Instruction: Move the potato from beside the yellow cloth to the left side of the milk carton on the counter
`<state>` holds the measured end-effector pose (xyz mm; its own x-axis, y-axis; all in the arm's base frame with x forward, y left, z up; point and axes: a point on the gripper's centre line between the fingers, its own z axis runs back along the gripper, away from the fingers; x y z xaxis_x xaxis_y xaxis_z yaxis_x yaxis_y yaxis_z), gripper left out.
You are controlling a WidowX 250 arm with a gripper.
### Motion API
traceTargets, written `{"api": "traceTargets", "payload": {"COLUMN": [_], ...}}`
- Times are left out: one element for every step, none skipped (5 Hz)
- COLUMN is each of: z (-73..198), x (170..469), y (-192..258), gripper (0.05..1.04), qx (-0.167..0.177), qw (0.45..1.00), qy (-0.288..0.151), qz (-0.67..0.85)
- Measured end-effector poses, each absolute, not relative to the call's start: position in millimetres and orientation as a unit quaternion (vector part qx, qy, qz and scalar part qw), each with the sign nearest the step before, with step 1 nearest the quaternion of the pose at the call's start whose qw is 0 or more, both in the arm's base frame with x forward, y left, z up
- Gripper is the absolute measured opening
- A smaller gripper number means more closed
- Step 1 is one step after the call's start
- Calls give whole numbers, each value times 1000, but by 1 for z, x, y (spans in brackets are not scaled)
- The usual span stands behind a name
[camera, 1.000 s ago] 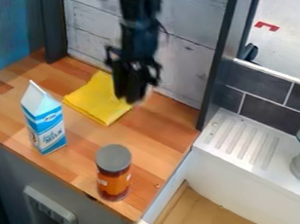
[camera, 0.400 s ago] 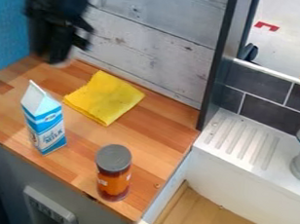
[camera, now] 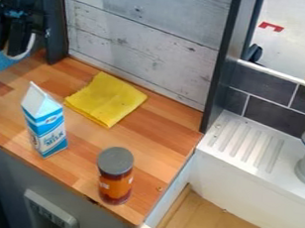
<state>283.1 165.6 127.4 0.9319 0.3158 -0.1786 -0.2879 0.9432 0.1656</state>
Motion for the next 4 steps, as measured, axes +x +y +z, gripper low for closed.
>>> {"api": "traceTargets", "payload": {"z": [95,60,36,30], "x": [274,268,263,261], "y": [181,187,194,199], "gripper": [349,349,349,349], "qx": [55,48,59,60], "qw": [972,964,955,955], "qy": [152,205,247,242], "qz": [171,159,152,159]}}
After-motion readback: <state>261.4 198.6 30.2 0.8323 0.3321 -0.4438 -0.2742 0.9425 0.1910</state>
